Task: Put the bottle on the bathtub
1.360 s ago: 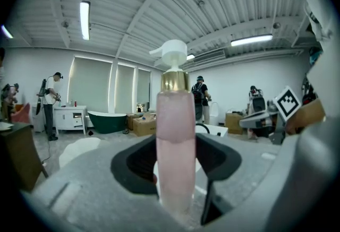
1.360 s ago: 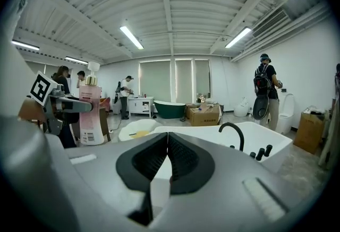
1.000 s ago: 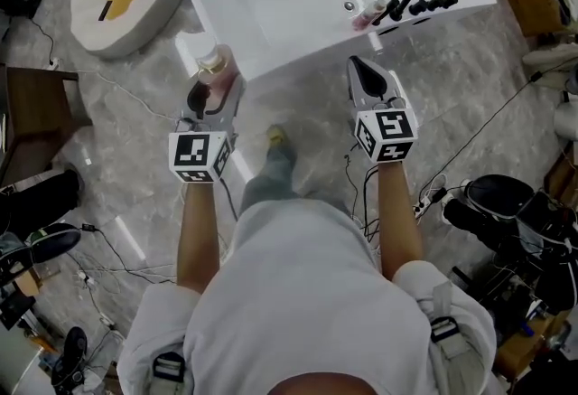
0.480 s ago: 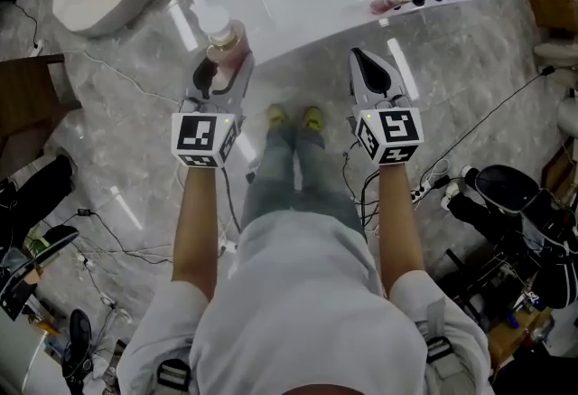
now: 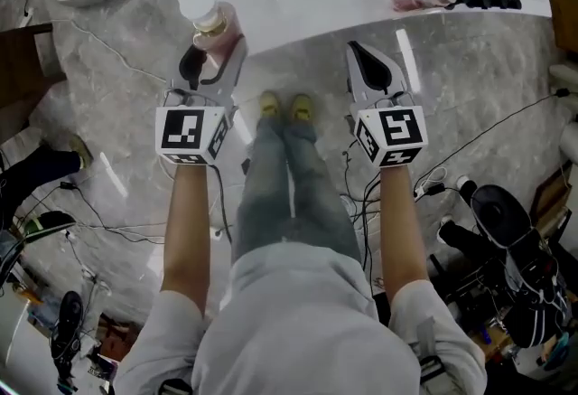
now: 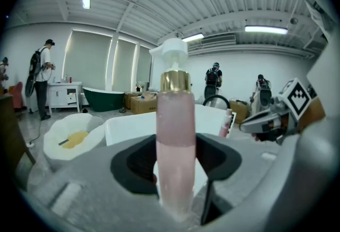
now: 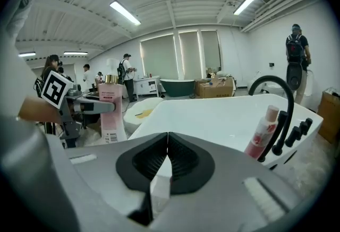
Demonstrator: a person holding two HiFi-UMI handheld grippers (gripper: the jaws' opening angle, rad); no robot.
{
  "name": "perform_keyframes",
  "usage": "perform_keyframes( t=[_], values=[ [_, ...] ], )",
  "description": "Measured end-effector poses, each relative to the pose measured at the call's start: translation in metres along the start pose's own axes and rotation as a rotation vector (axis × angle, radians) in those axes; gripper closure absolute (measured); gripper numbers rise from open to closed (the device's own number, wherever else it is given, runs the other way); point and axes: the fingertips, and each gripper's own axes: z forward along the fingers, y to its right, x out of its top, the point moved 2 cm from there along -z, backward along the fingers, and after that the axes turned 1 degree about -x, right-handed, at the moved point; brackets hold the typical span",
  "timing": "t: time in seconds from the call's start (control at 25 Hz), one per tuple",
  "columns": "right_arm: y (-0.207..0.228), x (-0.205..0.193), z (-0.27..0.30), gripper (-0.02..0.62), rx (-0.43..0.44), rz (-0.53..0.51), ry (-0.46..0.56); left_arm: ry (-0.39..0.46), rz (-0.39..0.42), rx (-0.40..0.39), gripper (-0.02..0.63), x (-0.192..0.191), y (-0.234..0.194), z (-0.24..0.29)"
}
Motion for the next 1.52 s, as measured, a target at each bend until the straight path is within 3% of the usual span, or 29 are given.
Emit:
perform_keyframes(
  t=[0.2,0.56,1.52],
  values=[
    [0.022,-0.032,0.035,0.592,0.039,-0.013,-0.024,-0.017,0.0,0.01,0.391,-0.031,-0.002,0.038],
    [0.04,-0.065,0.054,0.592,0.06,-0.006,-0.047,-0.006,0.002,0.004,0.391,-0.053,0.008,0.072],
    [0.055,-0.095,0.116,0.592,0.055,0.018,-0.073,0.004,-0.007,-0.009,0.39,-0.101,-0.027,0.119]
  ],
)
